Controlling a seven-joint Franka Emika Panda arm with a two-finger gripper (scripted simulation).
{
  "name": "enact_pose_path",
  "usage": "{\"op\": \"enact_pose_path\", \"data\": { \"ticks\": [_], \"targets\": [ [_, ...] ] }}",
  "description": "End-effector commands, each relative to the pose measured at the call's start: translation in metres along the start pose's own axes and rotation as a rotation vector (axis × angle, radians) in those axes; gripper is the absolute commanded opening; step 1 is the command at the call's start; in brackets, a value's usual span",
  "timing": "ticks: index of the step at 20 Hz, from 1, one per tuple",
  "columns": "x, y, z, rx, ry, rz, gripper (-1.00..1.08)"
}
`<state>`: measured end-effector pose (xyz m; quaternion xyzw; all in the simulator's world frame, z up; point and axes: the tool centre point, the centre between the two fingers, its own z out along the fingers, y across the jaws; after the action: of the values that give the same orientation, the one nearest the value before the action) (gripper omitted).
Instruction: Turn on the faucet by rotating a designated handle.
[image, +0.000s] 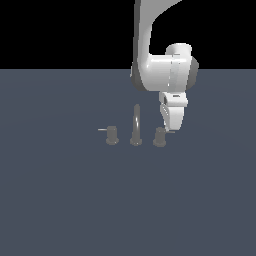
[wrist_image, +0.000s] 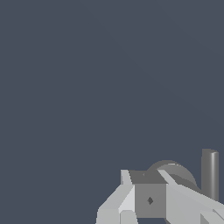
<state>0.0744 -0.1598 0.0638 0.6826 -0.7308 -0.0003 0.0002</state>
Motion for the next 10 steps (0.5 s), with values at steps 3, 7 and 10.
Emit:
{"op": "enact_pose_path", "data": {
  "ticks": [3,7,10],
  "targets": [
    [0.003,0.006,0.000,0.000,0.000,0.000,-1.00],
    [0.010,0.018,0.000,0.000,0.000,0.000,-1.00],
    [0.015,0.027,0.000,0.001,0.000,0.001,-1.00]
  ]
}}
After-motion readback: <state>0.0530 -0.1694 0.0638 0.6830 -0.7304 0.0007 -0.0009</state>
